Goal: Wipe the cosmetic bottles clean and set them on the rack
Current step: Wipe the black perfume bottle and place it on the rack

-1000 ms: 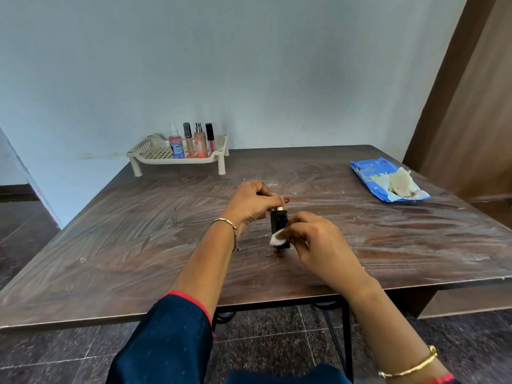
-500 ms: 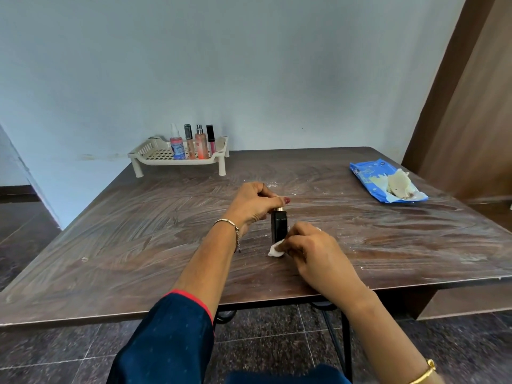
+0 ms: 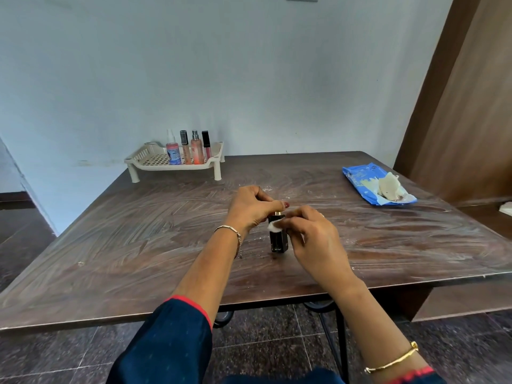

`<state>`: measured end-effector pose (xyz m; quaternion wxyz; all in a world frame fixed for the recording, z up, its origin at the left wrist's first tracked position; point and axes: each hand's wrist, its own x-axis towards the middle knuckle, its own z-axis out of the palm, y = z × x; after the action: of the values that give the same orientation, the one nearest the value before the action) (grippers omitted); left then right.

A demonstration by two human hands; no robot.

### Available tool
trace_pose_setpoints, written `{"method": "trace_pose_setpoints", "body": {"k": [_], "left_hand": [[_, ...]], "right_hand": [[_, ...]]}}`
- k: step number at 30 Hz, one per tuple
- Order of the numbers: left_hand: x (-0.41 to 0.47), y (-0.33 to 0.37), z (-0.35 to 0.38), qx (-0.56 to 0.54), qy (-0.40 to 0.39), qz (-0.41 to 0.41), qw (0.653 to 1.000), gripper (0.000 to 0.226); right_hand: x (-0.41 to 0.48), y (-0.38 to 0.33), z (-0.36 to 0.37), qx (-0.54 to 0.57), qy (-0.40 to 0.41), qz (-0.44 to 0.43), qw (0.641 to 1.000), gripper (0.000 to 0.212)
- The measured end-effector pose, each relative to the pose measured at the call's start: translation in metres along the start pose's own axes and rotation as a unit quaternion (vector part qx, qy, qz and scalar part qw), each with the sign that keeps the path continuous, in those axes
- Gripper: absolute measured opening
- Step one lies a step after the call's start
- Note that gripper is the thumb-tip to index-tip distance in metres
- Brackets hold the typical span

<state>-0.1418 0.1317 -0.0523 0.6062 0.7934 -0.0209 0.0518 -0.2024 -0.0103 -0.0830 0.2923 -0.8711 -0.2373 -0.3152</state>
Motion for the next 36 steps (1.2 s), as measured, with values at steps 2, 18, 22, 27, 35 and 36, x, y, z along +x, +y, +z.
{"method": "trace_pose_setpoints", "body": {"k": [2,18,22,27,35,36], "left_hand": [[0.002,0.000,0.002,0.029,0.012,0.010,0.999,0.030],[0.007,-0.020,0.011,0.026,-0.046,-0.005,0.999,0.024],[0.022,-0.024,0.011,0.080,-0.008,0.003,0.997,0.017],[0.036,-0.024,0.010,0.188,-0.035,-0.005,0.981,0.016],[0.052,-0.018,0.015,0.312,-0.090,-0.059,0.944,0.040],[0.051,-0.017,0.014,0.304,-0.096,-0.064,0.945,0.040]], "right_hand": [[0.005,-0.001,0.002,-0.011,0.010,-0.008,1.000,0.025],[-0.012,0.019,0.007,-0.042,-0.119,0.010,0.992,0.029],[-0.017,0.019,0.006,-0.044,-0.142,0.027,0.988,0.028],[-0.014,0.016,0.007,-0.034,-0.144,0.034,0.988,0.027],[-0.019,0.017,0.011,-0.023,-0.025,0.085,0.996,0.020],[-0.019,0.018,0.012,-0.020,-0.014,0.093,0.995,0.021]]}}
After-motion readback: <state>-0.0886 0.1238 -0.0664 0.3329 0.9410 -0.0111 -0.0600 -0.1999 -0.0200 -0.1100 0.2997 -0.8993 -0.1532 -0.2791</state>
